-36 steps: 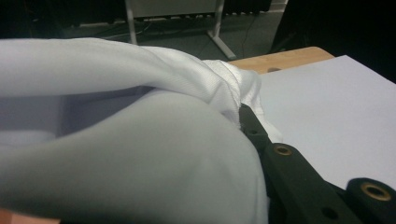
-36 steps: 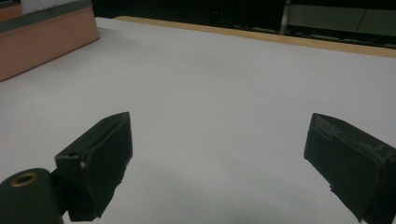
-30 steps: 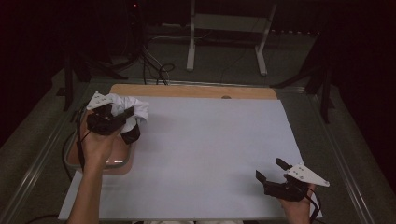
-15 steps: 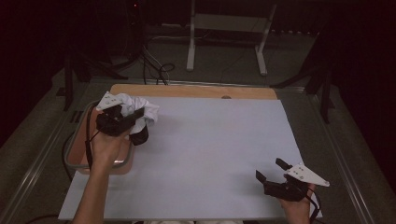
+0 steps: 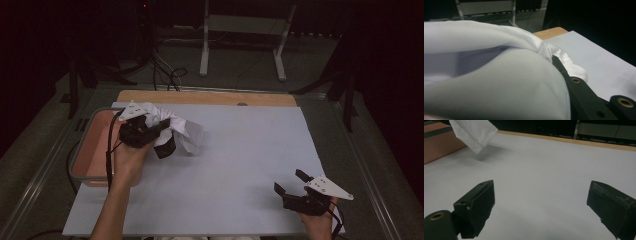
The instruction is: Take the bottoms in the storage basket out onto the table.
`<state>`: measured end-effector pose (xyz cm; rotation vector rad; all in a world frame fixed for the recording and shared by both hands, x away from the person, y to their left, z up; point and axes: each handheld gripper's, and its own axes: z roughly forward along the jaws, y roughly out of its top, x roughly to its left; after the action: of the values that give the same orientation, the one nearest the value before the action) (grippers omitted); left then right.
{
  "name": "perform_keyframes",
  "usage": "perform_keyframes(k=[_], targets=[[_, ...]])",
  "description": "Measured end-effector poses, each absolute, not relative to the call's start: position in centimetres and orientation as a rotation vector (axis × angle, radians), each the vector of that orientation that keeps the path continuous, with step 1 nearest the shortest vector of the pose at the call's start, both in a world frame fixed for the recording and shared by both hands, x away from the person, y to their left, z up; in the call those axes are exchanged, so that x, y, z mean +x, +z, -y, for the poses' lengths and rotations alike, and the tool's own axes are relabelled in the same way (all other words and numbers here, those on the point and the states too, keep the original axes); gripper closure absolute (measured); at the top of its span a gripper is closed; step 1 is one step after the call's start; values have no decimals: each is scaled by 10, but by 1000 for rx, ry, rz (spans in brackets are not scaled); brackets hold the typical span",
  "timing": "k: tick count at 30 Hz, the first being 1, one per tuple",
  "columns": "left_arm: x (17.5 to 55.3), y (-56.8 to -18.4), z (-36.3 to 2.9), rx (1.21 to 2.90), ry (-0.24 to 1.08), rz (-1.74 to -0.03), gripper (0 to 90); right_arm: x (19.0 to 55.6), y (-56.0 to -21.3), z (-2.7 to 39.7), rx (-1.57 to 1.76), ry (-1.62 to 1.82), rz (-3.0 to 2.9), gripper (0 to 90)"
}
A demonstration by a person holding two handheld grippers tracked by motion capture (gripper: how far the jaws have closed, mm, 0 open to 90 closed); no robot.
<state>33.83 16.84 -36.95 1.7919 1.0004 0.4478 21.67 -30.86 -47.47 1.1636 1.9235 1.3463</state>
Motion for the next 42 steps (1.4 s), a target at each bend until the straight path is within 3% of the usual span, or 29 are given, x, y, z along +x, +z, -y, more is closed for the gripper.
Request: perform_keyframes(k=[42], targets=[[327, -384, -97, 1940, 343, -825, 794, 216, -474, 308, 1162, 1338, -1923, 82]])
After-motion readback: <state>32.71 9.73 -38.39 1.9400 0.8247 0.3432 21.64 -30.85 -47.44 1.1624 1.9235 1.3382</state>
